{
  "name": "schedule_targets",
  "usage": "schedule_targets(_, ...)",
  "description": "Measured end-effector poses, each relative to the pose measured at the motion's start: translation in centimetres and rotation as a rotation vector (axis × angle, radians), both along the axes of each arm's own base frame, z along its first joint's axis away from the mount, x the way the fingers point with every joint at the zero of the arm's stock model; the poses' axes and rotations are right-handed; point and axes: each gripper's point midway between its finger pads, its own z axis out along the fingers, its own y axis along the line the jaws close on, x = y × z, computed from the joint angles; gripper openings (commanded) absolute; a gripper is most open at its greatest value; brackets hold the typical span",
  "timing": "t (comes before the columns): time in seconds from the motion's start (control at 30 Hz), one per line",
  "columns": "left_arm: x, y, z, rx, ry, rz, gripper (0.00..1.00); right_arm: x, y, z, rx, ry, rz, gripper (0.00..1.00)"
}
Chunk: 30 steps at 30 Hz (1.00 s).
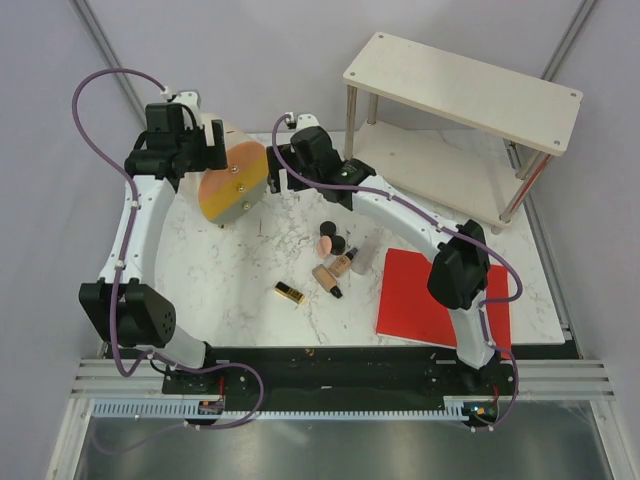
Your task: Organize the makeup
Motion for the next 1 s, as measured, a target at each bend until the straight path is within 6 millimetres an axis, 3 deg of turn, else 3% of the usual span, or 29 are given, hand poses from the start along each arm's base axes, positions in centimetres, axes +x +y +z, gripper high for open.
schedule_targets(0.23, 0.3, -0.3, 1.9, -0.013, -0.072, -0.012, 0.96, 0.8, -0.3, 0.7, 0.142, 0.094, 0.013, 0.98)
schedule_targets(0.33, 0.4, -0.6, 2.0, -0.022, -0.075, -0.025, 0.87, 2.3, -1.1, 1.1, 0.239, 0.131, 0.01, 0.98)
schedule_targets(0.37, 0.4, -0.7, 2.0, -0.026, -0.075, -0.031, 0.77, 2.8, -1.3, 1.2, 0.276, 0.141, 0.009, 0.98)
schedule_targets(0.43, 0.7, -0.8, 2.0, -0.03, -0.075, -0.034, 0.67, 3.4, -1.8, 1.1, 0.316, 0.165, 0.004, 0.98)
schedule_targets(0.47, 0.9, -0.8, 2.0, -0.033, -0.076, -0.032, 0.52, 3.7, -1.7, 1.2, 0.341, 0.173, 0.007, 0.98)
schedule_targets(0.5, 1.3, -0.9, 2.1, -0.035, -0.077, -0.031, 0.43, 3.8, -1.4, 1.2, 0.364, 0.184, 0.017, 0.98)
schedule_targets(0.53, 1.7, -0.9, 2.1, -0.041, -0.079, -0.028, 0.16, 3.7, -1.0, 1.3, 0.388, 0.198, 0.031, 0.98)
schedule_targets(0.57, 2.1, -0.9, 2.1, -0.044, -0.08, -0.025, 0.05, 3.5, -0.3, 1.4, 0.42, 0.212, 0.048, 0.95)
schedule_targets(0.7, 3.6, -0.8, 1.0, -0.049, -0.058, -0.013, 0.02, 2.6, 2.2, 1.1, 0.562, 0.286, 0.117, 0.83)
schedule_targets(0.87, 4.5, -0.4, -0.7, -0.049, -0.022, -0.003, 0.02, 1.7, 4.8, -1.8, 0.684, 0.43, 0.169, 0.64)
schedule_targets(1.0, 4.8, 0.3, -0.5, -0.055, -0.029, 0.018, 0.02, 1.6, 5.9, -3.7, 0.746, 0.513, 0.182, 0.56)
